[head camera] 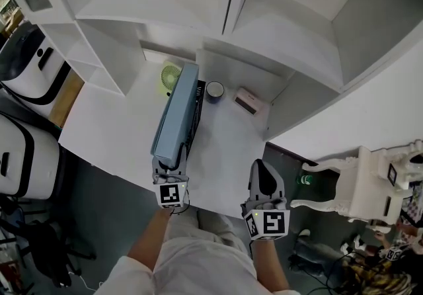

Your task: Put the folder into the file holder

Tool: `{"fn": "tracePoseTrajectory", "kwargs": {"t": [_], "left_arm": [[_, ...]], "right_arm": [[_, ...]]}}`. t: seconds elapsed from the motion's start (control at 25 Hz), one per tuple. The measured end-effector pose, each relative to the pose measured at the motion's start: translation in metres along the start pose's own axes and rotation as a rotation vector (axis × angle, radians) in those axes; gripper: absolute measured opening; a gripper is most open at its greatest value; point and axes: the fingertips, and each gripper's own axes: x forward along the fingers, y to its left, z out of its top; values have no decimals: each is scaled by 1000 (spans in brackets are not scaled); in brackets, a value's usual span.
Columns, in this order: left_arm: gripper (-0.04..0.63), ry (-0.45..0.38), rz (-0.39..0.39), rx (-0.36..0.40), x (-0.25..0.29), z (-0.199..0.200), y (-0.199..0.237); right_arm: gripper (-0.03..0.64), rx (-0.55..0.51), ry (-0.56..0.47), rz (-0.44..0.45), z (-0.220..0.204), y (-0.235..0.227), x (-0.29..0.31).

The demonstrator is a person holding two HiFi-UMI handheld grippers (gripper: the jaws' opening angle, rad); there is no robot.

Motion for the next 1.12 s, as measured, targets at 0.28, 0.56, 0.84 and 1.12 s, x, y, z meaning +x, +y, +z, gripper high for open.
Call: {"fn": "tracePoseTrajectory", "kwargs": {"t": [0.28,0.56,0.84,1.12], "left_arm": [[230,52,-18,6,0,-6,-1],[173,68,-7,64,-3,-12,-2],[296,103,-52,30,-4,-16,-7],[498,156,-111,17,-14,-9,-13]], "right_arm": [[-9,1,-6,3,6,3,-8],[-9,1,0,-16,8,-7,-21],[-9,3,23,-14,5,-9,-31],[-9,-1,44,-1,20,-9,-38]]}}
